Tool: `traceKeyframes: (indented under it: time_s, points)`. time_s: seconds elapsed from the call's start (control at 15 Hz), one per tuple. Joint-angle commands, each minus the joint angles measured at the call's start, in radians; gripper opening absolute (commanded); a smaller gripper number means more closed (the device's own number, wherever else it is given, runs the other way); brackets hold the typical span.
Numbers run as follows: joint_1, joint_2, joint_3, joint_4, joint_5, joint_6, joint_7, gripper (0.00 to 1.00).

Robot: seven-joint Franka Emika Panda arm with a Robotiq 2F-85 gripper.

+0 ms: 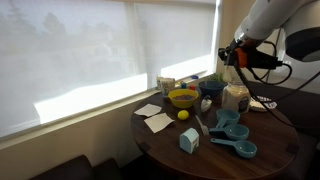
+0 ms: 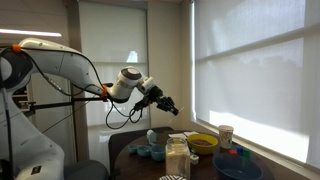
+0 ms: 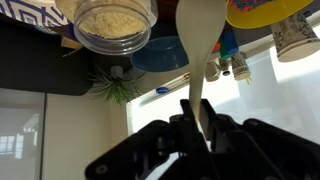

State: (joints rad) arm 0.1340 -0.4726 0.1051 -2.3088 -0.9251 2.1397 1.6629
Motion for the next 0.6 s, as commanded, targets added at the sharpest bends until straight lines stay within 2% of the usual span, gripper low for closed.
traceKeyframes:
  time_s: [0.0,0.53]
  points:
    - [-0.031,-0.004,0.02,-0.006,0.005,0.025,-0.015,0.03]
    - [-0.097,-0.014,-0.001,-0.047,-0.077,0.101,-0.06,0.03]
